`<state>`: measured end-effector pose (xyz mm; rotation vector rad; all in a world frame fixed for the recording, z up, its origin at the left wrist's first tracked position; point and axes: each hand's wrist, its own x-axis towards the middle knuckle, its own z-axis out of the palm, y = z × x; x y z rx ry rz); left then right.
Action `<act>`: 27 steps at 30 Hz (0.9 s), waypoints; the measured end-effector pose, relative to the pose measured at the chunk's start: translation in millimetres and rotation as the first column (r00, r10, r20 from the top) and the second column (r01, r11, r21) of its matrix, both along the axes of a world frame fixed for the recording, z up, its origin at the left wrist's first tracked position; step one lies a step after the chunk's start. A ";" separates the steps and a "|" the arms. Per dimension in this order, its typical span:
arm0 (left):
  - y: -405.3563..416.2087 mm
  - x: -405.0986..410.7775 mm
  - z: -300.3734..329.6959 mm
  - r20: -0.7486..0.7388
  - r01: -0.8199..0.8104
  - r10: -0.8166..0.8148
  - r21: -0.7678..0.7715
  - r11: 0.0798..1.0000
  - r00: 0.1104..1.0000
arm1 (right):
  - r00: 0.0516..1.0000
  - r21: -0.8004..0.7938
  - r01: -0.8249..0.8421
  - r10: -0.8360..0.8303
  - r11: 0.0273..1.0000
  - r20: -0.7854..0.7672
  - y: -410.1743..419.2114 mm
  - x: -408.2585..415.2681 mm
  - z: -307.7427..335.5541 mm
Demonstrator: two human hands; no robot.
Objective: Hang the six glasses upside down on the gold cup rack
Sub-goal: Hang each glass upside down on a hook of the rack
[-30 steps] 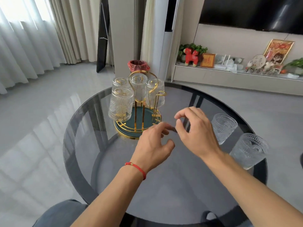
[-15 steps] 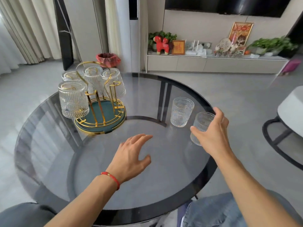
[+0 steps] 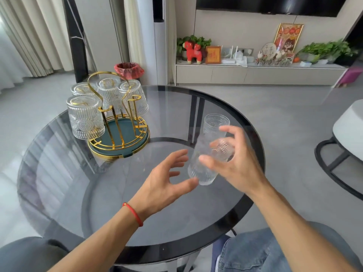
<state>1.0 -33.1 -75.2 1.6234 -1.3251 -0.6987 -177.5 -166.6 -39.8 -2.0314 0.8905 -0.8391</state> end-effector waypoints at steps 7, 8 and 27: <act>8.1 14.1 10.0 -0.162 -0.207 0.187 -0.115 0.972 0.969 | 0.954 0.228 -0.298 0.279 0.927 0.113 24.5 53.2 -2.4; 9.8 19.3 11.9 -0.225 -0.264 0.235 -0.112 0.958 0.946 | 0.948 0.271 -0.314 0.283 0.910 0.149 25.3 59.3 -1.0; 15.3 69.5 32.3 -0.190 -0.413 0.429 0.118 0.903 0.883 | 0.872 0.676 -0.267 -0.126 0.686 0.473 13.0 126.5 22.0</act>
